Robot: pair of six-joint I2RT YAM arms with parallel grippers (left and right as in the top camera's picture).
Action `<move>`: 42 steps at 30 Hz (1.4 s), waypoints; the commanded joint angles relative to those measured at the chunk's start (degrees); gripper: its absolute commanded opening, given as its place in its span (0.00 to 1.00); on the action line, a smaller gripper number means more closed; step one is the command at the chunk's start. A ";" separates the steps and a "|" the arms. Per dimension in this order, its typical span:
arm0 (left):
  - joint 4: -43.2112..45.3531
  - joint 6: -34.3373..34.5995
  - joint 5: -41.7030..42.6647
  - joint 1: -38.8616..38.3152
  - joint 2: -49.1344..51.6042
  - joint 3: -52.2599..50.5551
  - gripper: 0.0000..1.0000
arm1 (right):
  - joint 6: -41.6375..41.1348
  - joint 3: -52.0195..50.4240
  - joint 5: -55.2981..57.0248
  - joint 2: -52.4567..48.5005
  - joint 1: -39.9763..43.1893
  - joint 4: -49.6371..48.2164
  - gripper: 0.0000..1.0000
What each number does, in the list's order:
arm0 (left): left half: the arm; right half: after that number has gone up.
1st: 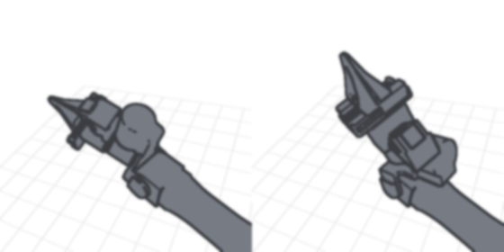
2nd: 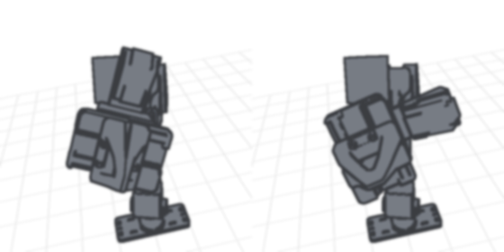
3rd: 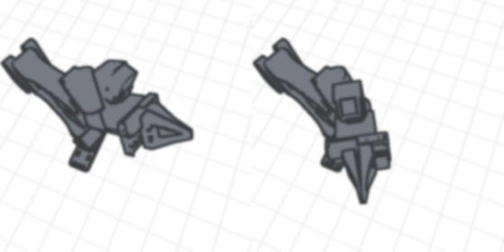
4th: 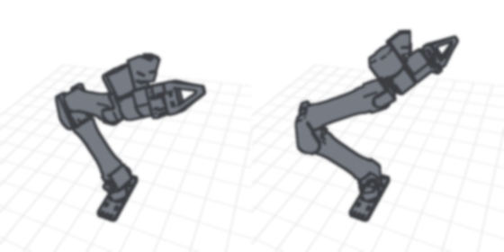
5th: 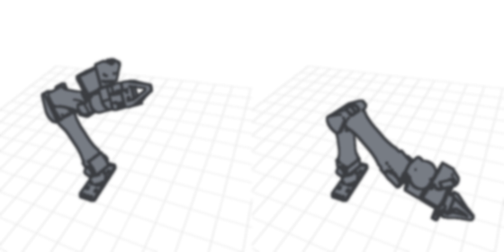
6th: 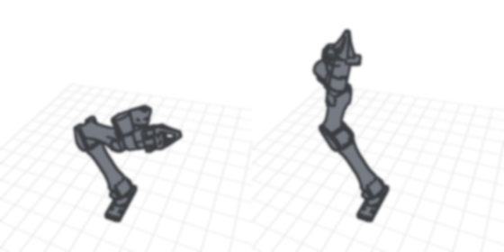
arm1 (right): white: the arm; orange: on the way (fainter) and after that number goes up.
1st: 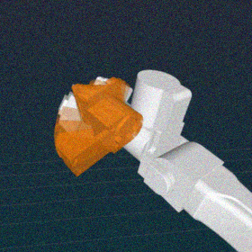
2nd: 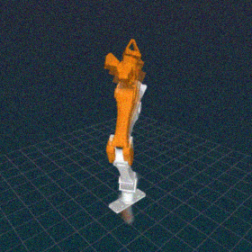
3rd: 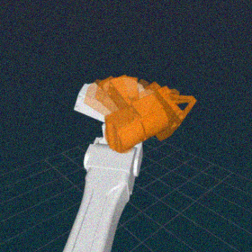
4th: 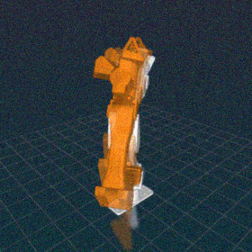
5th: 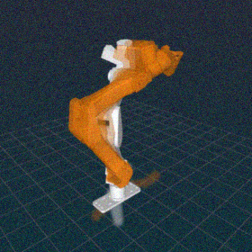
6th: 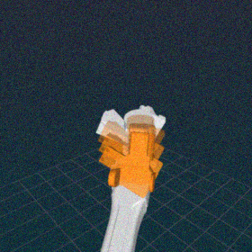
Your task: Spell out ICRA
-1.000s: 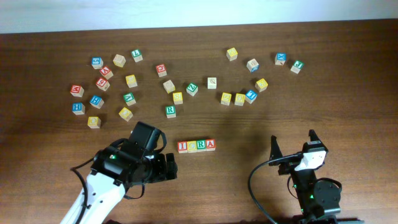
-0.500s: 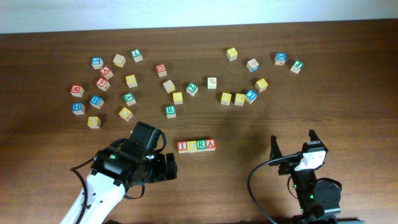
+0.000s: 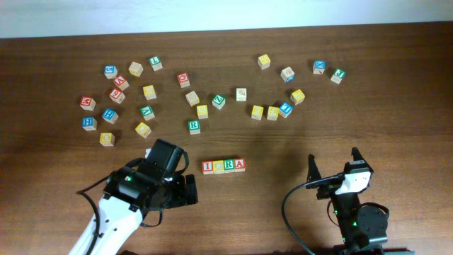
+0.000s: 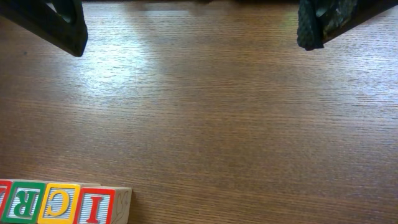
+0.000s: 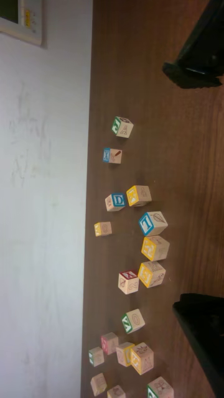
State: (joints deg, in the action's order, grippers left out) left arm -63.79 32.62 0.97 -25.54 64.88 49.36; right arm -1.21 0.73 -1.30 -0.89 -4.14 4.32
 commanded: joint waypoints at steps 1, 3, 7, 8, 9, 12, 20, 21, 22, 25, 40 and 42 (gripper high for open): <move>-0.24 0.35 -0.96 -0.17 -0.44 -0.22 0.99 | 0.37 -0.42 0.50 0.70 0.42 0.22 0.98; 2.38 0.35 -3.19 -0.13 -3.63 -0.22 0.99 | 0.35 -0.42 0.50 0.70 0.42 0.22 0.98; 12.59 -1.55 -2.86 6.38 -13.60 -1.70 0.99 | 0.37 -0.42 0.50 0.70 0.42 0.22 0.98; 14.34 -6.16 -0.24 8.50 -15.82 -2.80 0.99 | 0.37 -0.42 0.50 0.70 0.42 0.22 0.98; 17.42 -13.44 4.61 12.09 -19.78 -5.42 0.99 | 0.37 -0.42 0.50 0.70 0.42 0.22 0.98; 23.96 -21.94 11.30 17.84 -29.35 -13.16 0.99 | 0.37 -0.42 0.50 0.70 0.42 0.22 0.98; 22.53 -22.05 9.60 21.11 -54.69 -24.59 0.99 | 0.37 -0.42 0.50 0.70 0.42 0.22 0.98; 23.26 -22.05 8.48 21.11 -55.69 -25.55 0.99 | 0.37 -0.42 0.50 0.70 0.42 0.22 0.98; 24.48 -22.08 6.73 21.11 -56.89 -27.39 0.99 | 0.37 -0.42 0.50 0.70 0.42 0.22 0.98; 30.25 -24.00 6.99 21.11 -59.41 -32.06 0.99 | 0.37 -0.42 0.50 0.70 0.42 0.22 0.98; 61.92 -28.44 -1.16 25.83 -64.61 -48.89 0.99 | 0.37 -0.42 0.50 0.70 0.42 0.22 0.98; 59.23 -28.44 -3.67 25.83 -64.61 -48.89 0.99 | 0.37 -0.42 0.50 0.70 0.42 0.22 0.98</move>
State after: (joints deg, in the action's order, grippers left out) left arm -2.79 5.13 2.63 -0.01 0.73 0.86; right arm -1.06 0.73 -1.28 -0.69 -4.14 4.29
